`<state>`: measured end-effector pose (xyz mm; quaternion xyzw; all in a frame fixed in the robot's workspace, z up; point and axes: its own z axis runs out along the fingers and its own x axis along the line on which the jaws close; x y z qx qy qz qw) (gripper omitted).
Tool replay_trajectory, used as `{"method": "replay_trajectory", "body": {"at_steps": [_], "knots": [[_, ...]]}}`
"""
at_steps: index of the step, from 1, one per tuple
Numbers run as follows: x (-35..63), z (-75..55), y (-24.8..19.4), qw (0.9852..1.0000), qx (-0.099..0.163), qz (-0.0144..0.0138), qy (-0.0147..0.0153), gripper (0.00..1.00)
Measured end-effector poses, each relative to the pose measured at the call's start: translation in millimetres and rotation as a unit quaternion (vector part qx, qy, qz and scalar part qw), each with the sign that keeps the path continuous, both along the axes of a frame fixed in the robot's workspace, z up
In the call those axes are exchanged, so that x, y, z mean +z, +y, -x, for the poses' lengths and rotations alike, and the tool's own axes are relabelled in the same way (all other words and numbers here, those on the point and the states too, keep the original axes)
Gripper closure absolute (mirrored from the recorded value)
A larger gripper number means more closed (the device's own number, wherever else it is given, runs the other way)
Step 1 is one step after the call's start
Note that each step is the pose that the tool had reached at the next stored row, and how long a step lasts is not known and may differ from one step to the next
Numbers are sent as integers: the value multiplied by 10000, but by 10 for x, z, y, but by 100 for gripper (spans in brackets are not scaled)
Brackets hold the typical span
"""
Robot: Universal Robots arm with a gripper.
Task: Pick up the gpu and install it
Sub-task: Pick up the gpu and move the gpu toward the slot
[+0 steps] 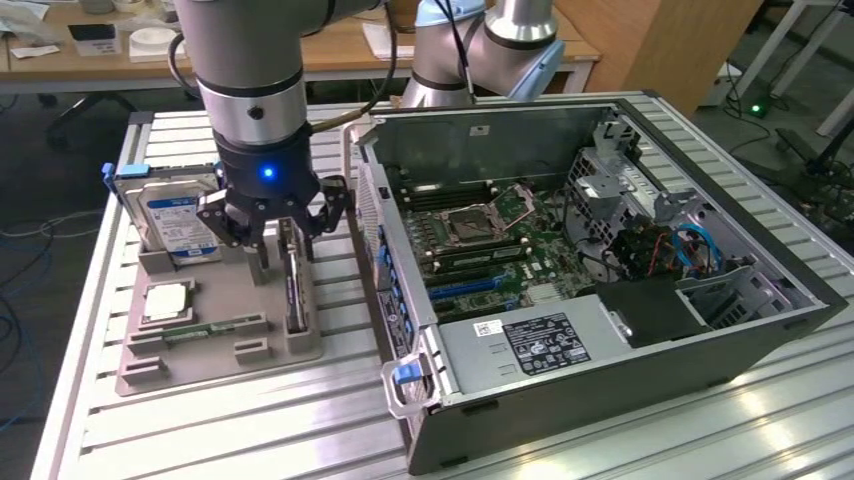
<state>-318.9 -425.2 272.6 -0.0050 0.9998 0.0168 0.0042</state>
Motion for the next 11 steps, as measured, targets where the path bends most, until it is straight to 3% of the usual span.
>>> {"method": "replay_trajectory", "body": {"at_steps": [6, 7, 8, 11], "knots": [[-1, 0, 0, 10000, 0, 0, 0, 46], [-1, 0, 0, 10000, 0, 0, 0, 40], [-1, 0, 0, 10000, 0, 1, 0, 40], [-7, 0, 4, 10000, -3, 38, -1, 40]]}}
